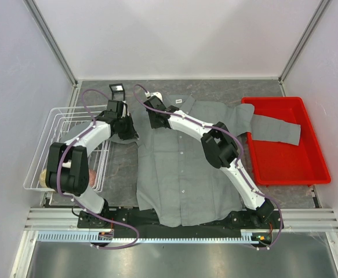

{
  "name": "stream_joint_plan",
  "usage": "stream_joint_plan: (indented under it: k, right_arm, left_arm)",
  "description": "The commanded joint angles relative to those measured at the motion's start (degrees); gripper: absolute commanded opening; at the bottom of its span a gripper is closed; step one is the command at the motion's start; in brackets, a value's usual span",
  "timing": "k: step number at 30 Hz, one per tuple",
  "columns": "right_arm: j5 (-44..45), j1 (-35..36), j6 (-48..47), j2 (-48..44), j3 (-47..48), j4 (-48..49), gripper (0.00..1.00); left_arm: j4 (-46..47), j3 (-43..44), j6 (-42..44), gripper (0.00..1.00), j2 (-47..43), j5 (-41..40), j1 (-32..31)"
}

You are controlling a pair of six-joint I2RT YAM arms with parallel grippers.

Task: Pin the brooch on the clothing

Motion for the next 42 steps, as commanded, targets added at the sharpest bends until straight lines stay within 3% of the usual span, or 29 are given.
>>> stream_joint_plan:
  k: [1, 3, 4, 5, 13, 20, 28, 42]
  right_arm:
    - [0.31, 0.38, 0.38, 2.59, -2.29, -0.6, 0.22]
    - [0.4, 0.29, -0.06, 3.47, -2.56, -1.74, 0.13]
    - [0.31, 0.2, -0.15, 3.48, -3.09, -1.92, 0.02]
    - [0.14, 0.12, -0.06, 3.21, -3.27, -2.01, 0.0]
    - [-7.06, -1.55, -0.42, -3.81, -1.77, 2.2, 0.0]
    - [-17.26, -2.7, 3.45, -11.11, -7.39, 8.88, 0.0]
    - [-20.34, -3.58, 6.97, -13.31, -10.91, 10.12, 0.0]
    - [-21.05, -4.02, 7.85, -15.16, -13.81, 11.17, 0.0]
  left_arm:
    - [1.89, 2.59, -1.31, 0.02, 1.6, -1.43, 0.11]
    - [1.97, 3.03, -1.4, 0.02, 2.21, -1.16, 0.02]
    - [2.15, 3.38, -1.31, 0.02, 2.56, -1.16, -0.07]
    - [2.15, 3.47, -1.23, 0.02, 2.65, -1.16, -0.07]
    - [5.13, 3.73, 0.09, 0.02, 2.13, 0.24, -1.21]
    - [7.95, 5.05, 1.5, 0.02, 4.15, 1.38, -1.56]
    - [10.5, 6.1, 1.67, 0.02, 6.34, 4.46, -2.09]
    - [10.76, 6.54, 2.03, 0.02, 7.92, 2.26, -2.53]
